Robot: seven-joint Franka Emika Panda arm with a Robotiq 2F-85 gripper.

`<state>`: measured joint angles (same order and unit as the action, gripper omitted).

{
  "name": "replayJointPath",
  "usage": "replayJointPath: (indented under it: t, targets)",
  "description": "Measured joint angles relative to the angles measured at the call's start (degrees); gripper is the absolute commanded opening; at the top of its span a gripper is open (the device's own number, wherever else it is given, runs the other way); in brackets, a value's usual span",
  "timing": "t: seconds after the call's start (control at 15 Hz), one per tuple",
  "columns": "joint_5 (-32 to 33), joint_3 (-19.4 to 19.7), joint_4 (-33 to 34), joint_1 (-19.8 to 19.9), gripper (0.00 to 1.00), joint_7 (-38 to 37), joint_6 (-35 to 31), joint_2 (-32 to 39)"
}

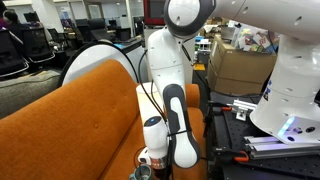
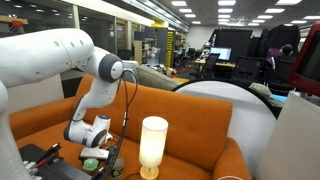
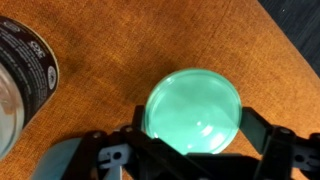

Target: Place the green lid on the couch

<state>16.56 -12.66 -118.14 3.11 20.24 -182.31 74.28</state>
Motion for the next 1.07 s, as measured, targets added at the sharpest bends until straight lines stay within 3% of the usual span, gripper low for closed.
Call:
replayJointPath:
  t: [0.07,0.13,1.07]
  targets:
    - [0.00,0.21,0.72,-0.31,0.69,0.00,0.02,0.35]
    - [0.00,0.41,1.34,-0.60,0.99,0.00,0.04,0.63]
    - [0.02,0.05,0.52,0.40,1.00,0.00,1.94,-0.14]
